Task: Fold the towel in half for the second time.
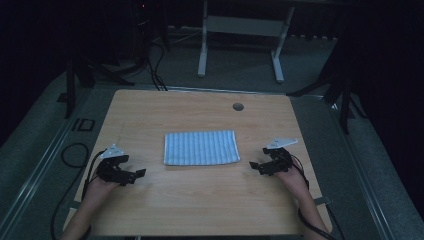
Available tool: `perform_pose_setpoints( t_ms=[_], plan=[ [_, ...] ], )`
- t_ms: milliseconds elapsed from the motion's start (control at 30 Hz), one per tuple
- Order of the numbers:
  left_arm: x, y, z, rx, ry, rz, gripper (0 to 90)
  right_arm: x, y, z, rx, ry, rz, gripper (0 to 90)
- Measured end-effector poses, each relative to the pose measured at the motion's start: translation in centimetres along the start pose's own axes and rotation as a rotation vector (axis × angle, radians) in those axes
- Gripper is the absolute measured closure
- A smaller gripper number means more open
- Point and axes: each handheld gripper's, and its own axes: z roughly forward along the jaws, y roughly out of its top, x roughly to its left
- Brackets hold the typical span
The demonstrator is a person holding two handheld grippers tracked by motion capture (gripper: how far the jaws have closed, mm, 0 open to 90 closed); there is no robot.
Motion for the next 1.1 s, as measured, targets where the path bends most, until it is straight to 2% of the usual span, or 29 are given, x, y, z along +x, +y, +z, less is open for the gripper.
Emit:
perform_pose_setpoints(
  t_ms=[133,367,533,600,867,967,1033,1100],
  plan=[
    [0.0,-0.6,-0.3,0.004,0.003,0.008,1.4,0.0,-0.6,-0.7,-0.014,-0.019,0.018,12.2],
    [0.2,-1.5,-1.6,-0.044,0.016,-0.041,1.4,0.1,-2.4,-2.6,-0.018,-0.052,0.044,12.2],
    [0.4,-2.0,-2.1,-0.051,0.055,-0.049,1.4,0.0,-3.7,-3.9,-0.032,-0.092,0.072,12.2],
    [0.5,-2.2,-2.3,-0.054,0.062,-0.052,1.4,-0.3,-4.3,-4.5,-0.050,-0.102,0.099,12.2],
    [0.7,-2.7,-2.7,-0.095,0.095,-0.073,1.4,-1.3,-6.1,-6.3,-0.090,-0.175,0.170,12.2],
    [0.6,-2.9,-2.8,-0.127,0.135,-0.072,1.4,-1.5,-6.6,-6.3,-0.105,-0.227,0.201,12.3],
    [0.6,-2.9,-2.9,-0.143,0.151,-0.078,1.4,-1.6,-6.8,-6.3,-0.112,-0.266,0.204,12.3],
    [0.6,-2.8,-3.0,-0.154,0.166,-0.078,1.4,-1.8,-6.9,-6.4,-0.127,-0.279,0.221,12.2]
  ],
)
